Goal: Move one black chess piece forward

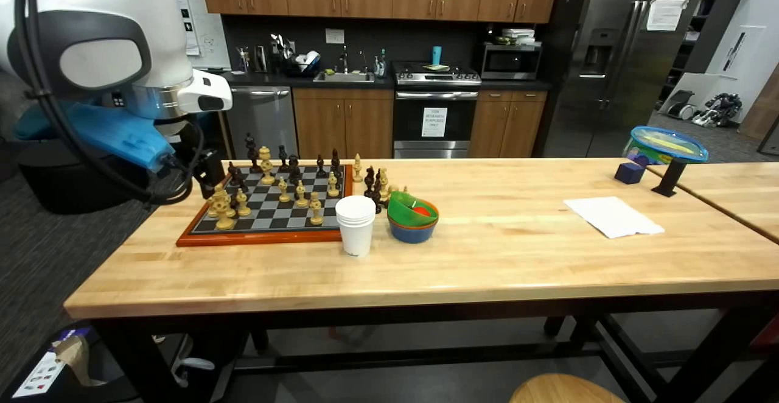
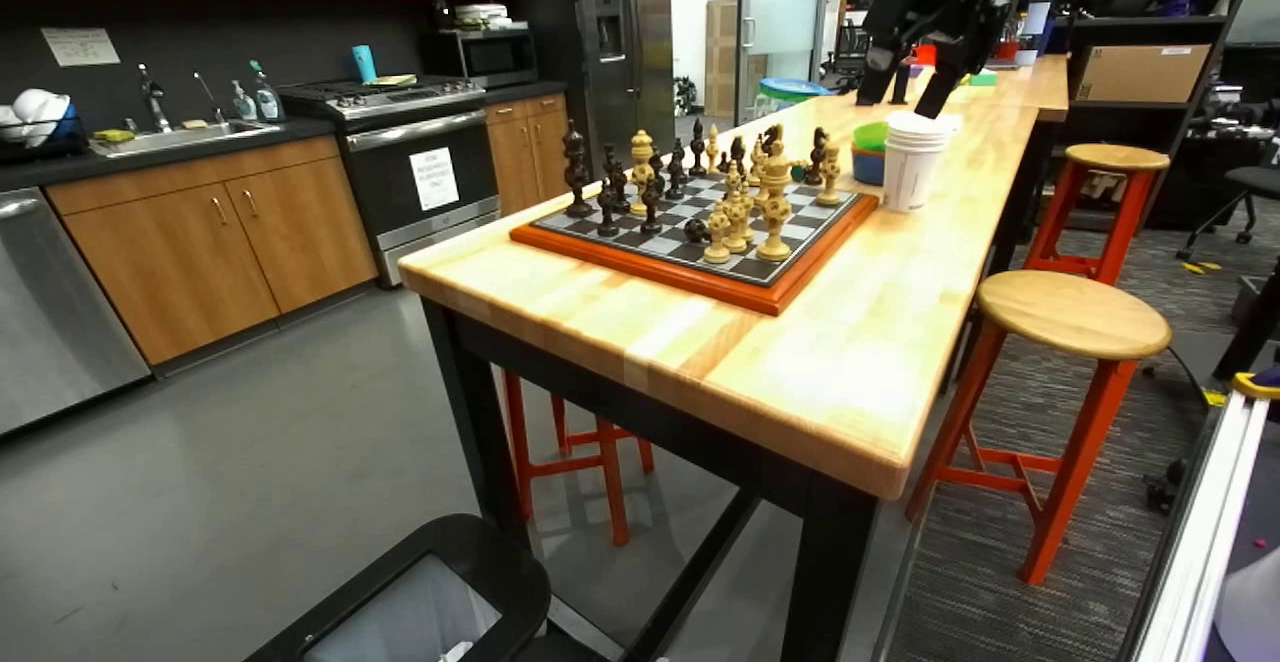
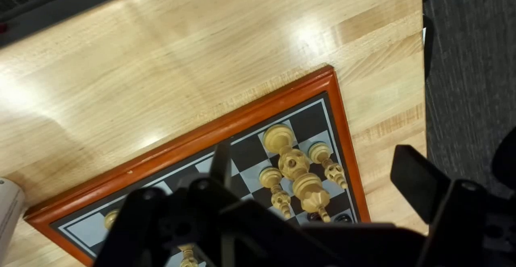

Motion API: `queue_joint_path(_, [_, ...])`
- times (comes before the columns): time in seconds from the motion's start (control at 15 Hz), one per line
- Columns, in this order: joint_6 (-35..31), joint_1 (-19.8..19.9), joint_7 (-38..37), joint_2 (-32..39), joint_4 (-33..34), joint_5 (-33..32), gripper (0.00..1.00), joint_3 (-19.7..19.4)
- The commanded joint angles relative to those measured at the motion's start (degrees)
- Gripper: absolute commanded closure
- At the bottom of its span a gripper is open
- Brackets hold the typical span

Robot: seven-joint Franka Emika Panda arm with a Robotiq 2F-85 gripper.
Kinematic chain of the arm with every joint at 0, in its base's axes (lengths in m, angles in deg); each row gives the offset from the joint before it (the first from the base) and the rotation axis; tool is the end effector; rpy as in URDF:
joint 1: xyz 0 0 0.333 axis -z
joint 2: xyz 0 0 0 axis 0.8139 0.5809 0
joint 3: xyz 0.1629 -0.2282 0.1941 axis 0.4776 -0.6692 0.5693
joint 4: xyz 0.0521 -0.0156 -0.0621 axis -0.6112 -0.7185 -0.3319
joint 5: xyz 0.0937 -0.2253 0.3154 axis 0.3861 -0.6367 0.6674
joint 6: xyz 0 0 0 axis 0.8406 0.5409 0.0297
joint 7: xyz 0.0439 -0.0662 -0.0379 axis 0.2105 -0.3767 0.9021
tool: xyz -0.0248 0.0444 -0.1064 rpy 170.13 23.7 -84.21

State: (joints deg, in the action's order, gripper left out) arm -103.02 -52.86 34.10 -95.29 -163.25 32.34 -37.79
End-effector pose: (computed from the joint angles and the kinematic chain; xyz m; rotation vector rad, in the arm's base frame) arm 0.3311 -0.0850 0.4495 -2.8745 0.2154 -0.3008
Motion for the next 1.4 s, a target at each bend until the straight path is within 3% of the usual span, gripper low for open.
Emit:
queue_joint_path(0.0, [0.8,-0.1,5.2,3.8,3.4,-1.4,0.00,0.4])
queue_joint_path(0.47, [-1.7,-2.8,14.5,13.8,11.9,-6.3,0.00,2.6])
queue_joint_path(0.8, [-5.4,-3.8,15.5,21.9,19.2,-8.6,0.00,5.6])
queue_joint_path(0.87, [-4.7,-3.3,14.8,18.2,15.5,-7.2,0.00,5.3])
queue_joint_path(1.33, [-5.0,-3.5,15.6,22.8,19.6,-7.2,0.00,6.2])
